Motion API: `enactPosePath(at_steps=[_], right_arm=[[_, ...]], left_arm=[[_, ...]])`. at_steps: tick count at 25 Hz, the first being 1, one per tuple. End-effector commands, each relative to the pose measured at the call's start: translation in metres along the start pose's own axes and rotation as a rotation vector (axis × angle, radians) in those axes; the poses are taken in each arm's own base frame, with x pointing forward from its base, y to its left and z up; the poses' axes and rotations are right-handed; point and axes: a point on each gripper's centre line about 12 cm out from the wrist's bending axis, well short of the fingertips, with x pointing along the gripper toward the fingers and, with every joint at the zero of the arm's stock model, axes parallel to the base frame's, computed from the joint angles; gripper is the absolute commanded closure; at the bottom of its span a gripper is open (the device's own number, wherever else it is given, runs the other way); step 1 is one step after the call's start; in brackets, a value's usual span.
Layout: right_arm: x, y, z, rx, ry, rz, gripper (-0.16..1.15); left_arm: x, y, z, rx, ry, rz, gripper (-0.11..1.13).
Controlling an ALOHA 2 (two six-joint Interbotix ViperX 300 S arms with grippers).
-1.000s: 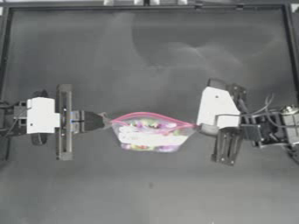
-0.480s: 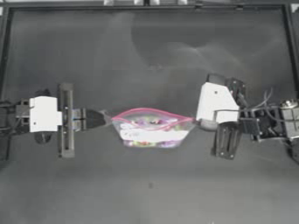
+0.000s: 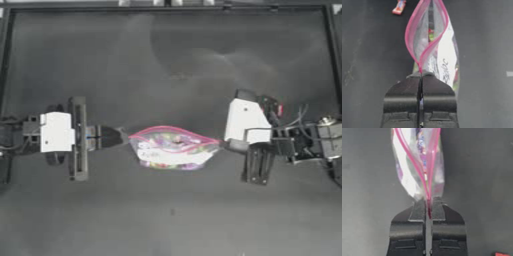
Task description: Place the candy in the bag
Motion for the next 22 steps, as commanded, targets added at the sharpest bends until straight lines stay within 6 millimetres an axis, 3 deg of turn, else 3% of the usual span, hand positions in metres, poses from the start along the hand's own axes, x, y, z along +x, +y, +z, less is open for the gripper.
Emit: enactPosePath(at_steps=[1, 22], right_arm=[[-0.004, 0.002, 0.009, 0.005, -0.039, 0.017, 0.87], [0.021, 0.01, 0.005, -0.011, -0.024, 0.037, 0.87]], left_arm=[[0.004, -0.003, 0.007, 0.001, -0.02, -0.006, 0.89], [0.018, -0.026, -0.008, 0.03, -0.021, -0.042, 0.89]])
